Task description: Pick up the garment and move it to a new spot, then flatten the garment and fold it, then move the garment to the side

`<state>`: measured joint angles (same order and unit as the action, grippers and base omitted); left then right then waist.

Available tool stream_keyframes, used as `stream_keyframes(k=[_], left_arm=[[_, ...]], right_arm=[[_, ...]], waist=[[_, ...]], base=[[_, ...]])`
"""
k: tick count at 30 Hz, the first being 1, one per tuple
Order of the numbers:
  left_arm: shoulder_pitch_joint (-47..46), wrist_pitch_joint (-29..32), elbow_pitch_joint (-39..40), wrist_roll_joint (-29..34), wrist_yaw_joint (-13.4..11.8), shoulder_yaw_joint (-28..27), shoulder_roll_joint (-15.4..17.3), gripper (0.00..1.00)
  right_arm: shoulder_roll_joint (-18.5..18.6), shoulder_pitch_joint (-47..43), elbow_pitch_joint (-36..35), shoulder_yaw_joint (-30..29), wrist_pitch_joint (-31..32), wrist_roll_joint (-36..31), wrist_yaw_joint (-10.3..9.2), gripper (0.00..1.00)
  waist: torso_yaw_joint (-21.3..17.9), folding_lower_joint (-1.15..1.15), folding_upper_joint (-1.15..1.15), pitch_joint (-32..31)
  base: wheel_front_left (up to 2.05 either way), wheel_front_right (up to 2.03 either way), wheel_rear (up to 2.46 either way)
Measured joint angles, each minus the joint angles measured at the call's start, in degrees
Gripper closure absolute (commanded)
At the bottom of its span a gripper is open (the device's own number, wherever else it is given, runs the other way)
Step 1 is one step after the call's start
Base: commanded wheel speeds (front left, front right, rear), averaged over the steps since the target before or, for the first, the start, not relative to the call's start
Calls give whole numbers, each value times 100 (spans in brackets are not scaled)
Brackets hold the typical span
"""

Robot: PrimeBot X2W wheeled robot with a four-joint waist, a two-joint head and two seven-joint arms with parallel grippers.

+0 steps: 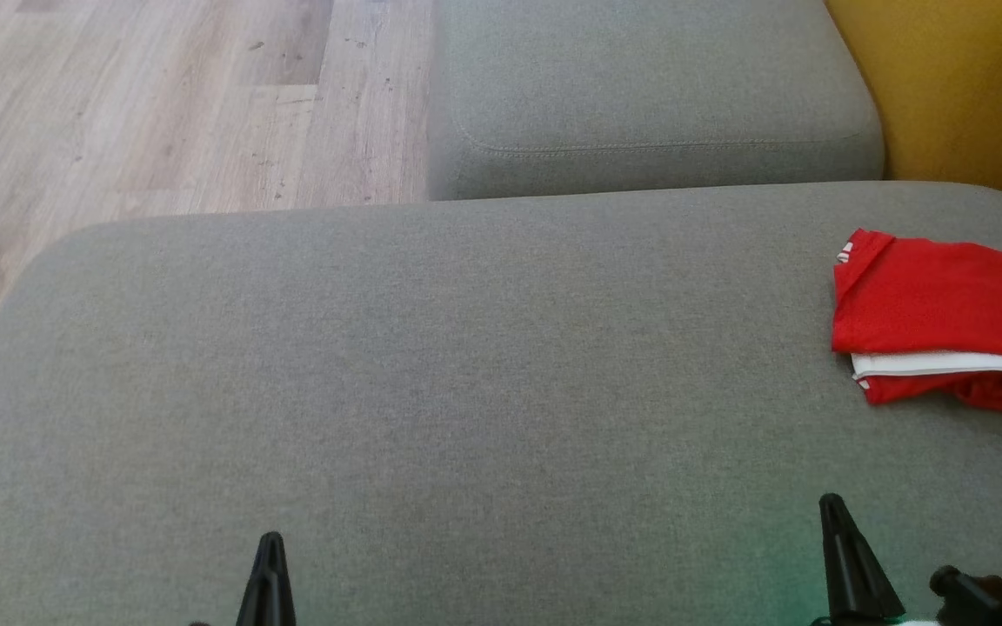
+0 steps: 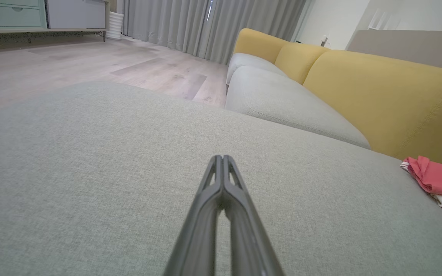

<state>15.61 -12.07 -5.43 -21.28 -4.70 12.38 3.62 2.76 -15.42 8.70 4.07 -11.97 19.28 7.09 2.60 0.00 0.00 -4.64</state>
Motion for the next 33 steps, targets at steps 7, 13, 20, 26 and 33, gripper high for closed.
stream_keyframes(k=[7, 13, 20, 26, 33], left_arm=[[-99, 101, -82, -497, 74, -100, 9, 100], [-240, 194, -158, -995, 172, -149, 23, 100], [-332, 296, -199, -1480, 229, -238, 29, 100], [-432, 352, -235, -1833, 277, -308, 33, 100], [-525, 465, -310, -2323, 356, -363, 40, 100]], right_arm=[[3, 83, 38, -45, 93, 503, 0, 100], [11, 230, 92, -85, 192, 1004, 0, 100], [16, 319, 137, -130, 294, 1510, 0, 100], [22, 381, 169, -176, 356, 1863, 0, 100], [29, 552, 205, -233, 476, 2358, 0, 100]], waist=[[-17, 0, 0, 31], [-34, 0, 0, 64], [-51, 0, 0, 96], [-64, 0, 0, 119], [-81, 0, 0, 151]], base=[[0, 0, 0], [0, 0, 0], [0, 0, 0], [0, 0, 0], [0, 0, 0]])
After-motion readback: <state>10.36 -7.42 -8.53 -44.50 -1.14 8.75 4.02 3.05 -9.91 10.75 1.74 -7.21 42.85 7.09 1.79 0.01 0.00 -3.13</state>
